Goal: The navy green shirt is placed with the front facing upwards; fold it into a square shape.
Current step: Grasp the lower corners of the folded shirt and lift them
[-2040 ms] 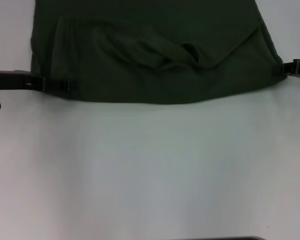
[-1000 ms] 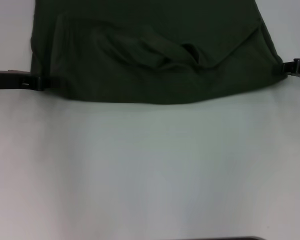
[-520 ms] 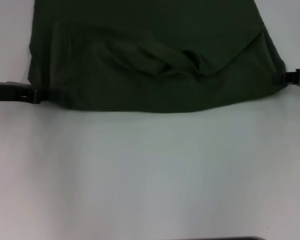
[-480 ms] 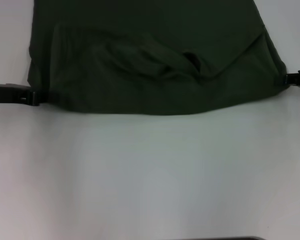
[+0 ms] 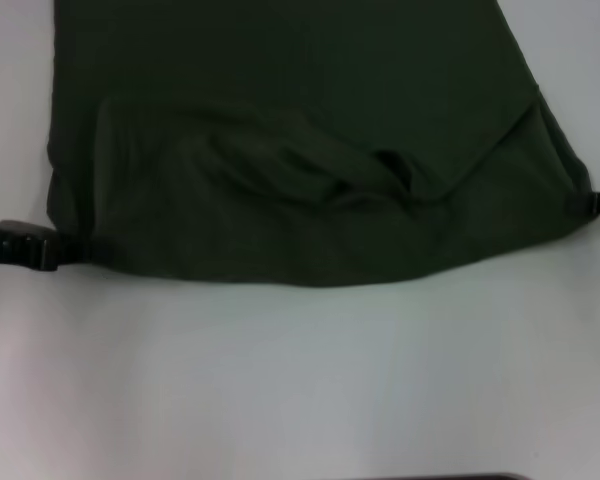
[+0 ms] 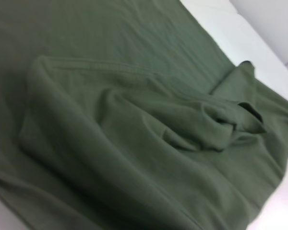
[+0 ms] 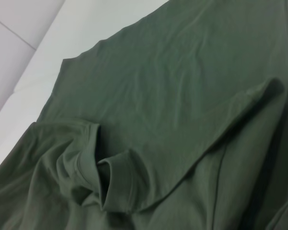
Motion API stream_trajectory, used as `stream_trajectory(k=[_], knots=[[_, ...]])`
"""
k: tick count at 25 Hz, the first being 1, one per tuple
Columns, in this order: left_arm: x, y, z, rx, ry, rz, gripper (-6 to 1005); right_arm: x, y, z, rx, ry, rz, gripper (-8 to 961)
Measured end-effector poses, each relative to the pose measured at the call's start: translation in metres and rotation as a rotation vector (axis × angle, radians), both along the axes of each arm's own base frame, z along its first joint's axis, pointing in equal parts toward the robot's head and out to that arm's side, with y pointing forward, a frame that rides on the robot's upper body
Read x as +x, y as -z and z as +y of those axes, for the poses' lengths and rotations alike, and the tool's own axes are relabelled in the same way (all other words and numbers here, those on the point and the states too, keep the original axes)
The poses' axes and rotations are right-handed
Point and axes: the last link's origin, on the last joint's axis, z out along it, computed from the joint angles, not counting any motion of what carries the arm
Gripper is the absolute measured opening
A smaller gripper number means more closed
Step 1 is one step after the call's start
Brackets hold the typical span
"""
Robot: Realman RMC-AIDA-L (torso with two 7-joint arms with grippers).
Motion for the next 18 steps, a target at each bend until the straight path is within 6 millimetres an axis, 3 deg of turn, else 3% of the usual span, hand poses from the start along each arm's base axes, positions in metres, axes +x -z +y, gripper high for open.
stream_trajectory(k=[9,18], knots=[[-0.010,-0.007,-0.027,-0.080,-0.029,-0.036,45,0.017,-0.006,-0.030,-0.006,0.044,0.023,29],[-0.013,-0.005,-0.034,-0.122,-0.036,-0.029,44,0.026,-0.004,-0.059,-0.016,0.044,0.042,29]])
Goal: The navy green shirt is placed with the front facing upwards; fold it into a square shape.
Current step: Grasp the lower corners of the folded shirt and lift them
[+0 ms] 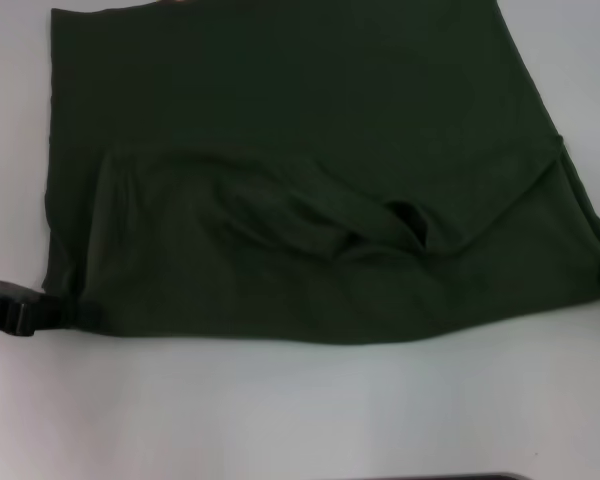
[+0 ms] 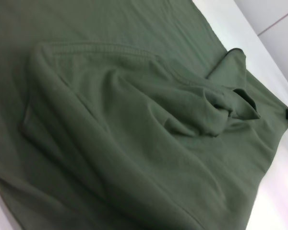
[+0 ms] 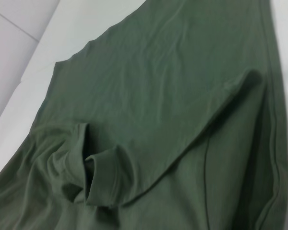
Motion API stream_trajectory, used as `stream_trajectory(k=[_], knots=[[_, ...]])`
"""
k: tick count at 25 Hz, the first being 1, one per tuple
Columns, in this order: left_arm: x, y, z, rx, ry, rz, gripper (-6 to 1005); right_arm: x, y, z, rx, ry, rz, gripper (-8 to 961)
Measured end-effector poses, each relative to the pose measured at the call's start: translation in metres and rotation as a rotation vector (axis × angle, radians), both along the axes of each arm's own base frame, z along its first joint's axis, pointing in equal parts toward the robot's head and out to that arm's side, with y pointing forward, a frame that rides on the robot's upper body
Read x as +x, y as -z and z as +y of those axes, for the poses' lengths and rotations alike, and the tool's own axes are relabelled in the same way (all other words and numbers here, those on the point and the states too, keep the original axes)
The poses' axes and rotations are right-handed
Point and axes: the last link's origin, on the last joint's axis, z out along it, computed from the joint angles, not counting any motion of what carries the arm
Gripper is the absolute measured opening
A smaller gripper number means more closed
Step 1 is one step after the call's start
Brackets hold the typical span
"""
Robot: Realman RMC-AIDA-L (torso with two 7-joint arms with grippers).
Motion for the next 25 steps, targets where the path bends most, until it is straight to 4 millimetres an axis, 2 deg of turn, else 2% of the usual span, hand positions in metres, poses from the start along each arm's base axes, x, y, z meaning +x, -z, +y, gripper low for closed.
stream_trajectory(k=[12,25], knots=[[-0.002,-0.002,-0.013,-0.074,0.012,0.002,44,0.006,0.000,-0.035,0.008,-0.008,0.052,29],[-0.010,-0.003,-0.037,-0.107,0.002,-0.045,44,0.004,-0.005,-0.051,-0.032,-0.036,0.079,28]])
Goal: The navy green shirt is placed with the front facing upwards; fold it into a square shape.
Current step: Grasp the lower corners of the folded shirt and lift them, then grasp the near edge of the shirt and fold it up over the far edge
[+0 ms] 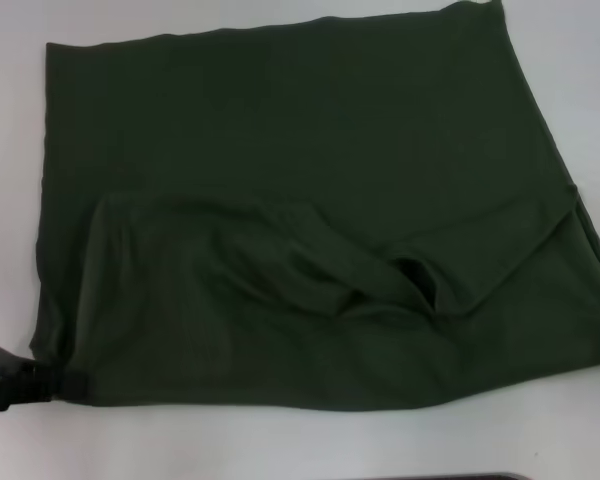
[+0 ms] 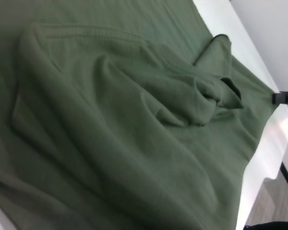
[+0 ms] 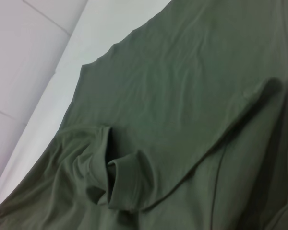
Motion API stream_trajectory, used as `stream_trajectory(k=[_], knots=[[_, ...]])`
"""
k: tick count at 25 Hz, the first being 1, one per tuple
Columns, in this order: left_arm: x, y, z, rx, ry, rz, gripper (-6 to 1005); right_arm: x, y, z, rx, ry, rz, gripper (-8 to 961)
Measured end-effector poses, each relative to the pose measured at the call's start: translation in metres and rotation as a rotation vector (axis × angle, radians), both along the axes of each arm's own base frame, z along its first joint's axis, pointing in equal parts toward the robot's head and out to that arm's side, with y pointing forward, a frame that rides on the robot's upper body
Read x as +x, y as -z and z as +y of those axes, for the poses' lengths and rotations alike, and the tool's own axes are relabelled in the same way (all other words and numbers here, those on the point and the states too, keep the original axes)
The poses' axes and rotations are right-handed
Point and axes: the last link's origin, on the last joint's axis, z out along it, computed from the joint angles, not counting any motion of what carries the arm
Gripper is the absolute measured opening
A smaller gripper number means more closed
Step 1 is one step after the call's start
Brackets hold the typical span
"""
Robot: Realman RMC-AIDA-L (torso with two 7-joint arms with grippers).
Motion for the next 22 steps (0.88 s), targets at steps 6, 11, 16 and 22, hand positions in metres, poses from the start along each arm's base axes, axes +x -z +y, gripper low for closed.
stream_trajectory(k=[6,11,16,22], knots=[[-0.004,0.001,-0.010,0.000,-0.016,-0.018,44,0.000,0.002,-0.006,-0.032,-0.001,0.001,28],[-0.008,0.000,-0.016,0.001,-0.033,-0.020,44,0.002,0.001,-0.010,-0.028,0.009,0.004,28],[-0.009,0.000,-0.017,0.002,-0.035,-0.016,44,0.004,0.000,-0.015,-0.023,0.022,0.004,28],[-0.007,-0.002,-0.010,0.051,0.003,-0.042,44,0.004,-0.002,-0.014,-0.003,0.020,0.011,28]])
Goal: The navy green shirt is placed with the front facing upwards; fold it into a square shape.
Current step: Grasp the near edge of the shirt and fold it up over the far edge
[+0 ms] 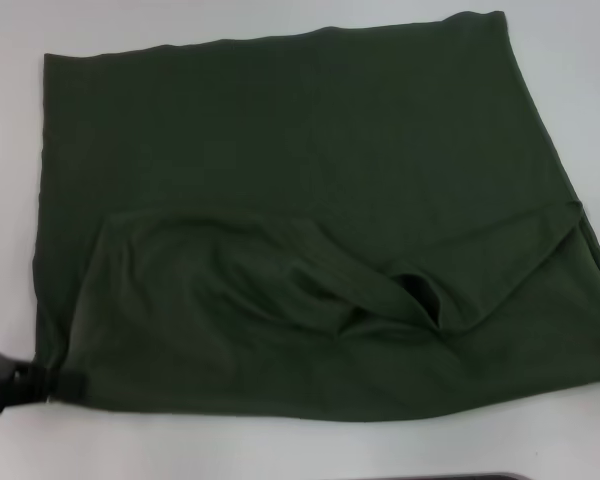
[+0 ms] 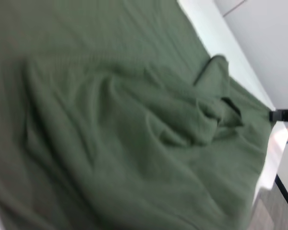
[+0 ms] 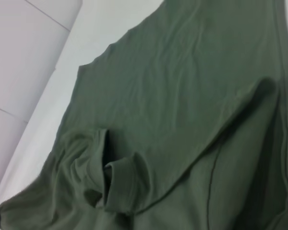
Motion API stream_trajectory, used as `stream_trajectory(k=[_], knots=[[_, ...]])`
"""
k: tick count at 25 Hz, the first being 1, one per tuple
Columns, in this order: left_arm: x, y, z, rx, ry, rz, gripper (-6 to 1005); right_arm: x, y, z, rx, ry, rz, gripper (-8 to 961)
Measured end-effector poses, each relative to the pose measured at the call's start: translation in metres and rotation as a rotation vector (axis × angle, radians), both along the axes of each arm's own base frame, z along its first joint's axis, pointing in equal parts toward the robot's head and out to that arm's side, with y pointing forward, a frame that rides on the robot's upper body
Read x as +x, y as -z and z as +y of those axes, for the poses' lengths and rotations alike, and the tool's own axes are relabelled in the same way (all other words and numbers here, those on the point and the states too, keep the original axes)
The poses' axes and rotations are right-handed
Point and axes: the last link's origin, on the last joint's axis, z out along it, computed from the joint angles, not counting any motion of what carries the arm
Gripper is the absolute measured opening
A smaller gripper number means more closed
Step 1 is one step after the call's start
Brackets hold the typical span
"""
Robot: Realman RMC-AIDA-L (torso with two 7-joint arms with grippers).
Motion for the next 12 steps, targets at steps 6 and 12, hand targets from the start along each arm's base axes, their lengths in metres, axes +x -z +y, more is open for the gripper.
stream_trajectory(k=[6,12], knots=[[0.001,-0.007,0.009,0.081,0.012,-0.032,44,-0.010,-0.009,0.016,0.033,-0.045,0.034,28],[0.005,-0.019,0.019,0.185,0.031,-0.069,44,-0.024,-0.018,0.039,0.038,-0.101,0.060,28]])
